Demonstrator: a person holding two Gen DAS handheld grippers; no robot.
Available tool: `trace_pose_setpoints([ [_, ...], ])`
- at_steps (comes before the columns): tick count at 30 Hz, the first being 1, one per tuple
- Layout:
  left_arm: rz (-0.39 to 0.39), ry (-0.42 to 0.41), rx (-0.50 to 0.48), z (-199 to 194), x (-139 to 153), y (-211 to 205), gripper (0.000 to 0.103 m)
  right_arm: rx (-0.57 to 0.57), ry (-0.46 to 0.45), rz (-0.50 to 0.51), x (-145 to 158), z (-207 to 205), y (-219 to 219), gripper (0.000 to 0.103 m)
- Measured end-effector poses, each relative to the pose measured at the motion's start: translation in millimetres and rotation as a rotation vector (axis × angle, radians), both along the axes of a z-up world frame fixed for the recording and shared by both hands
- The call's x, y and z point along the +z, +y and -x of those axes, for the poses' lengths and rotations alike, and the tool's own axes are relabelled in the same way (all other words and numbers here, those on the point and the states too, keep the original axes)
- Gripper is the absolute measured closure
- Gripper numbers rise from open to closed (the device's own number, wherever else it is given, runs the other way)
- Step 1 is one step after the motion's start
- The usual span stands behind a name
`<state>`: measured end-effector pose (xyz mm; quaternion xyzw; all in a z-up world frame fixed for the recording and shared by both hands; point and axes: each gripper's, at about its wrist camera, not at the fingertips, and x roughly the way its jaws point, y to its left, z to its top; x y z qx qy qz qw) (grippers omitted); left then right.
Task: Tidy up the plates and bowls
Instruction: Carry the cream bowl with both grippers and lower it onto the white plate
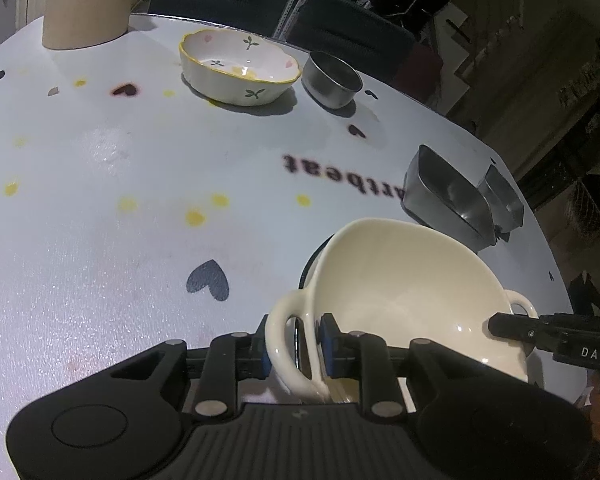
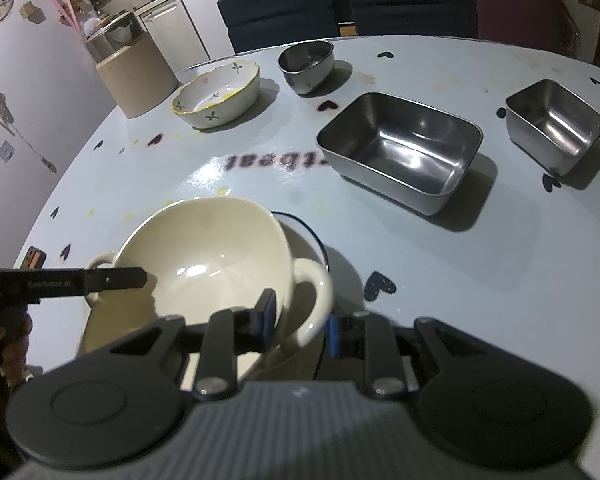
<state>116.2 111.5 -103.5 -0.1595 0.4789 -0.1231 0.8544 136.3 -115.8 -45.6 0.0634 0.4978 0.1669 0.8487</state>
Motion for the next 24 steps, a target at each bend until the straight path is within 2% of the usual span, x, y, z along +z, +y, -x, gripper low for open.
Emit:
trace_pose_setpoints([
  [9,-0.015,0.003,-0.028,0,0,-3,0.078,0.007,0.024,0.026,-5,0,0,0.071],
  [24,-0.014,0.007,-0.049,-1,1,-5,0.080,-0.011,0.071,0.013,-12,-4,-5,0.069],
])
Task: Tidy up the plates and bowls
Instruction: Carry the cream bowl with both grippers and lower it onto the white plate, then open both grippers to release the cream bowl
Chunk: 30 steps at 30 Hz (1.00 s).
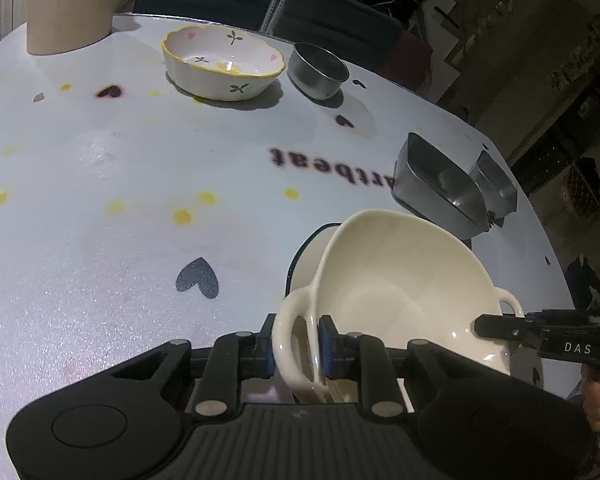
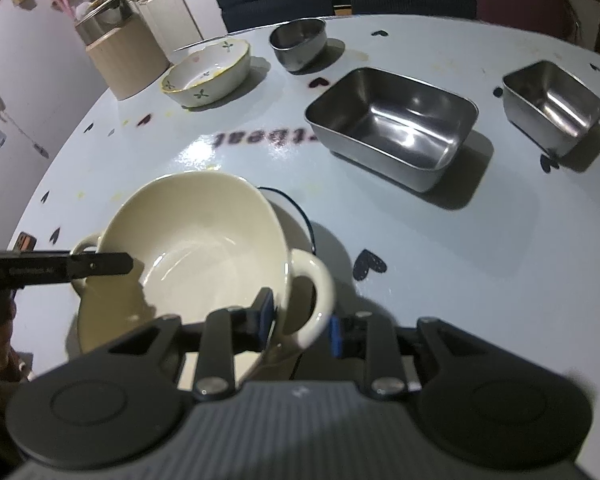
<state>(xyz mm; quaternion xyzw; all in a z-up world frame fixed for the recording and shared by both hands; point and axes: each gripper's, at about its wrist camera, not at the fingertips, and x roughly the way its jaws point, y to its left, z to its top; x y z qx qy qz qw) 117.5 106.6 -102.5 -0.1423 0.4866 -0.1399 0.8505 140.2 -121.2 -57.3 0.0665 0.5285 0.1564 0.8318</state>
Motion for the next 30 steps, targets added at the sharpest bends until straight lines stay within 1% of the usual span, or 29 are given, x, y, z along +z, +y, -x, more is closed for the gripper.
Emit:
trace_pose_setpoints([
  [3,-0.005,0.003,-0.004,0,1,0,0.080,0.006,0.003,0.021,-1,0,3,0.067],
  [7,-0.010,0.004,-0.008,-1,1,-1,0.080,0.037,-0.035,0.073,0,3,10,0.064],
  [13,-0.022,0.009,-0.015,-1,2,-2,0.078,0.029,-0.028,0.059,-1,1,7,0.065],
  [15,-0.038,0.009,-0.018,-1,3,-2,0.074,0.025,-0.027,0.058,-1,1,5,0.063],
  [18,-0.044,0.014,-0.015,-1,3,-2,0.074,0.006,-0.019,0.047,-3,-1,1,0.057],
  [21,-0.066,0.009,-0.024,0,4,-5,0.071,-0.022,0.000,0.010,-6,-3,-4,0.057],
  [24,-0.061,0.011,-0.017,0,4,-4,0.062,-0.032,0.000,-0.005,-7,-4,-7,0.054],
  [26,-0.056,0.008,-0.017,1,6,-4,0.053,-0.033,-0.007,-0.006,-7,-3,-6,0.053],
  [27,-0.056,0.006,-0.017,1,6,-5,0.050,-0.031,-0.011,-0.006,-7,-2,-6,0.053],
  [28,-0.056,0.005,-0.018,2,7,-6,0.045,-0.029,-0.014,-0.006,-7,-2,-6,0.053],
  [29,-0.056,0.004,-0.020,2,8,-6,0.039,-0.028,-0.016,-0.007,-7,-1,-6,0.051],
  [30,-0.054,0.000,-0.021,3,9,-7,0.036,-0.028,-0.018,-0.012,-7,-1,-7,0.048],
])
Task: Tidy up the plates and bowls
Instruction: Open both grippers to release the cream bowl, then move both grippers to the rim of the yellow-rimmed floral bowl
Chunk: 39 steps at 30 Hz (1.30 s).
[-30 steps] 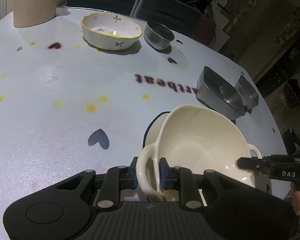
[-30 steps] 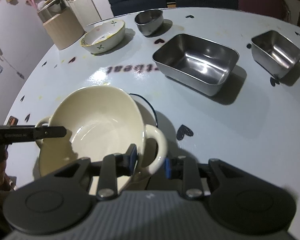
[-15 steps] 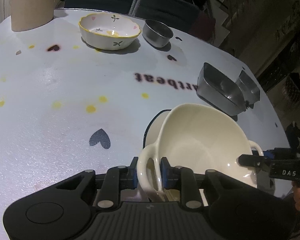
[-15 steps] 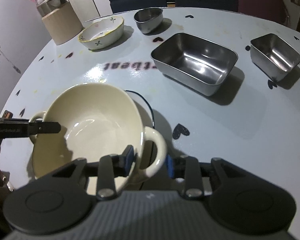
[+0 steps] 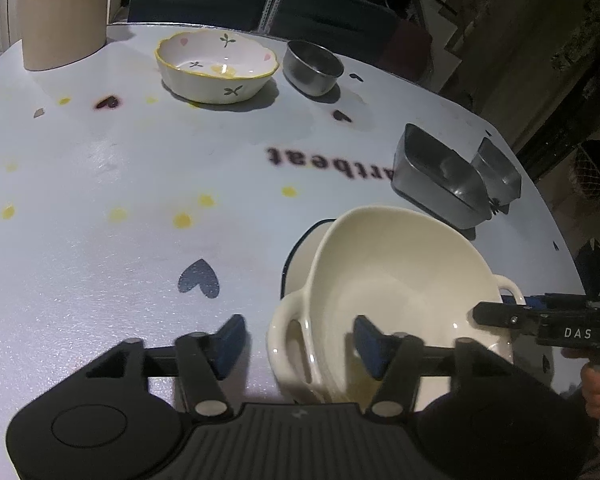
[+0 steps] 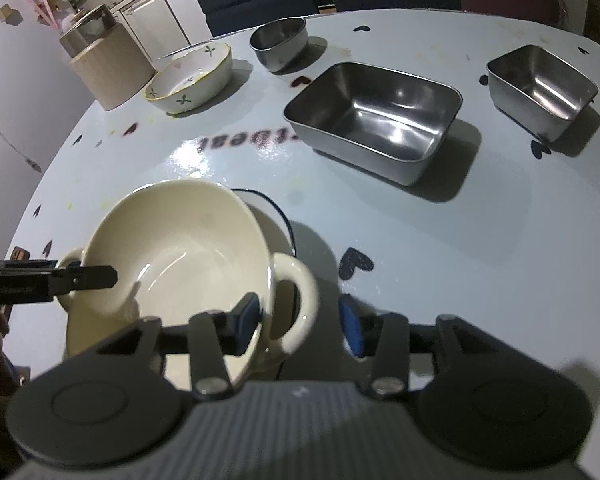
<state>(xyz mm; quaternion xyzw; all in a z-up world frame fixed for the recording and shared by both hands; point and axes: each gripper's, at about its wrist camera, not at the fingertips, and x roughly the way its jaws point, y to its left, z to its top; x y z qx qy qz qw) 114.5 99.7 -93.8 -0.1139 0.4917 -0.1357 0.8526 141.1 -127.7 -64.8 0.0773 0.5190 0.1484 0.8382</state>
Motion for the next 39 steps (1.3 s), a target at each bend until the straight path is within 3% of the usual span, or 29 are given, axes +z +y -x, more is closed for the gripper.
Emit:
trace_pose_setpoints([
  [7,-0.008,-0.018,-0.001,3,5,-3,0.008,-0.001,-0.038,-0.014,3,5,-2,0.020],
  [9,-0.014,-0.032,0.005,4,8,-4,0.007,-0.001,-0.058,-0.009,5,6,-3,0.009],
  [12,-0.030,-0.059,0.008,6,15,-5,0.004,0.001,-0.083,-0.005,10,9,-5,0.002],
  [27,-0.043,-0.282,0.052,-2,86,-10,0.000,0.004,-0.293,-0.005,62,7,-3,0.000],
  [39,-0.046,-0.376,0.114,-33,129,-6,0.000,0.014,-0.396,-0.042,94,-35,25,0.000],
])
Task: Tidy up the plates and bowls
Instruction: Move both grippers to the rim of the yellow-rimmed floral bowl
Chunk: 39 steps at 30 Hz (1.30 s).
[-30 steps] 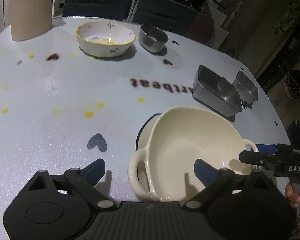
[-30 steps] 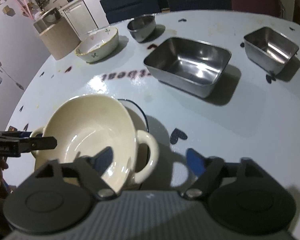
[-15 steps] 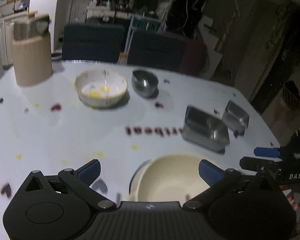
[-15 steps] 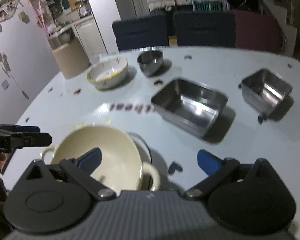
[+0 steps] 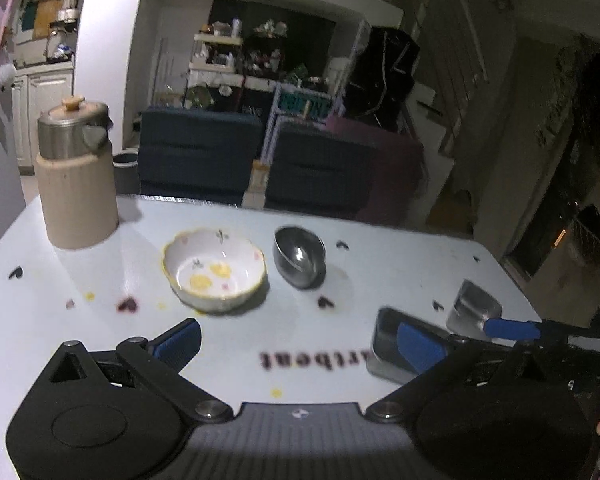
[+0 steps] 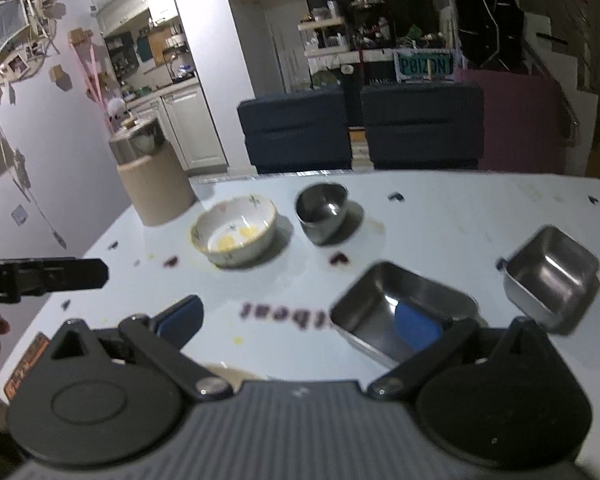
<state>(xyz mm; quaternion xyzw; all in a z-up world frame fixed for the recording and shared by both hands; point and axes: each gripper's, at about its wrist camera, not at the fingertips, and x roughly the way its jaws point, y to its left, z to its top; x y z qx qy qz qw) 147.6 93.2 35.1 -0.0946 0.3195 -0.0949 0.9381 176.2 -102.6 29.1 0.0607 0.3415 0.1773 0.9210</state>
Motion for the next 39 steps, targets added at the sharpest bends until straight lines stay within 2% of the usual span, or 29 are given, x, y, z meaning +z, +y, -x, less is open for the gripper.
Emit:
trace_pose_setpoints([
  [8,0.012,-0.037,0.092,-31,1,19,0.000,0.018,-0.060,-0.030,16,-32,21,0.000],
  [15,0.007,-0.048,0.164,-71,-10,39,0.002,-0.002,-0.052,-0.072,17,-75,33,0.000],
  [19,-0.004,-0.030,0.184,-99,-22,51,0.010,-0.017,-0.039,-0.069,12,-100,38,0.000],
  [23,-0.003,-0.008,0.207,-126,-37,66,0.021,-0.008,0.029,-0.054,4,-128,45,0.002],
  [25,-0.006,0.012,0.216,-138,-47,75,0.026,-0.003,0.064,-0.062,-3,-139,48,0.007],
  [30,-0.019,0.086,0.222,-165,-76,92,0.040,0.039,0.167,-0.084,-23,-164,63,0.036],
  [32,-0.009,0.109,0.219,-174,-85,97,0.046,0.041,0.186,-0.084,-30,-174,70,0.041],
  [35,-0.001,0.125,0.204,-184,-94,101,0.049,0.023,0.221,-0.091,-41,-188,77,0.054],
  [39,-0.005,0.135,0.180,-197,-102,101,0.054,-0.014,0.267,-0.133,-57,-202,83,0.057],
])
